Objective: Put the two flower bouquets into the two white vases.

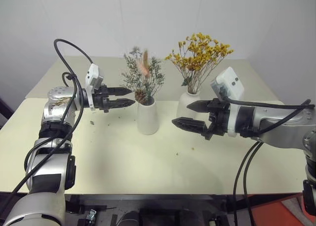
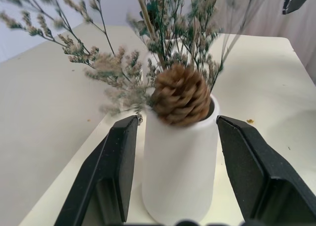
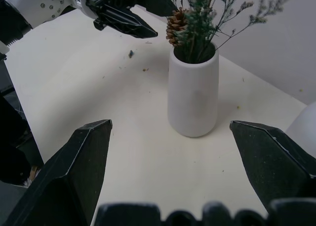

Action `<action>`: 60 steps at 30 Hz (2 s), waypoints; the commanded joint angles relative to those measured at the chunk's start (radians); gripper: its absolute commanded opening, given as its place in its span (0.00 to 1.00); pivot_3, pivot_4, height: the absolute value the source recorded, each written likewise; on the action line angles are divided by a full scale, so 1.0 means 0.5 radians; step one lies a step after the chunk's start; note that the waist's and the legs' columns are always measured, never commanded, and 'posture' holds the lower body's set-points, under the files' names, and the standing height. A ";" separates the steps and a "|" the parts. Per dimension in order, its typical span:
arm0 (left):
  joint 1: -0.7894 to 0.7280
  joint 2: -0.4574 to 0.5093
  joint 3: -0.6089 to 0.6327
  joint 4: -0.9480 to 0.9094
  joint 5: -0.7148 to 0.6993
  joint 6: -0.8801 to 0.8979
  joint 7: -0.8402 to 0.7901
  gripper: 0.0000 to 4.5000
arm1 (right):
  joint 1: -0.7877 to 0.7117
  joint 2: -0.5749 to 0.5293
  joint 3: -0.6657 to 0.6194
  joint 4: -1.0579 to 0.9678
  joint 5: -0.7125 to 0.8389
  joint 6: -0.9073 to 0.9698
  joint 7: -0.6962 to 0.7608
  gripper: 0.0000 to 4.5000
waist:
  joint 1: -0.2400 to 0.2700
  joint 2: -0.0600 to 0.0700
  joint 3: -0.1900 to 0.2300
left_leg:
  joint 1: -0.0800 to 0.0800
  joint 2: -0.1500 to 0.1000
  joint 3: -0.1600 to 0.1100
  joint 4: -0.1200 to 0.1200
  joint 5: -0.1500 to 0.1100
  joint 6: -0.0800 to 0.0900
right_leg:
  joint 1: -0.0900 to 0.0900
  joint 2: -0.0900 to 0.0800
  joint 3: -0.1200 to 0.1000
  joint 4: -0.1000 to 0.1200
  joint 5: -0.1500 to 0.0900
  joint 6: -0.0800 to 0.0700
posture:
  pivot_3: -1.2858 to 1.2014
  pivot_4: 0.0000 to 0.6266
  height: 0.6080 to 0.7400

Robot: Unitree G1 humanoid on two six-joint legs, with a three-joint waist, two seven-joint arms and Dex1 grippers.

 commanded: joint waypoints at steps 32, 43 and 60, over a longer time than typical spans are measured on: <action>0.799 0.543 0.330 -1.304 -0.509 0.605 0.192 0.61 | 1.401 -0.618 -1.547 -0.243 -0.752 -0.138 1.069 1.00 | 0.002 -0.001 0.000 | 0.012 0.002 0.005 -0.002 0.000 0.000 | 0.008 0.001 0.003 -0.002 -0.009 0.014 | 0.52 0.24 1.00; 0.829 0.521 0.302 -1.361 -0.571 0.631 0.233 0.61 | 1.622 -0.534 -1.759 -0.230 -1.032 -0.116 1.262 1.00 | 0.003 -0.001 0.000 | 0.013 0.002 0.005 -0.002 0.000 0.000 | 0.009 0.001 0.003 -0.002 -0.010 0.014 | 0.52 0.24 1.00; 1.038 0.614 0.453 -1.575 -0.706 0.696 0.285 0.61 | 1.413 -0.541 -1.535 -0.079 -1.249 -0.243 1.333 1.00 | -0.001 -0.001 0.000 | 0.014 0.002 0.006 -0.003 0.000 0.000 | 0.009 0.001 0.004 -0.002 -0.011 0.014 | 0.52 0.24 1.00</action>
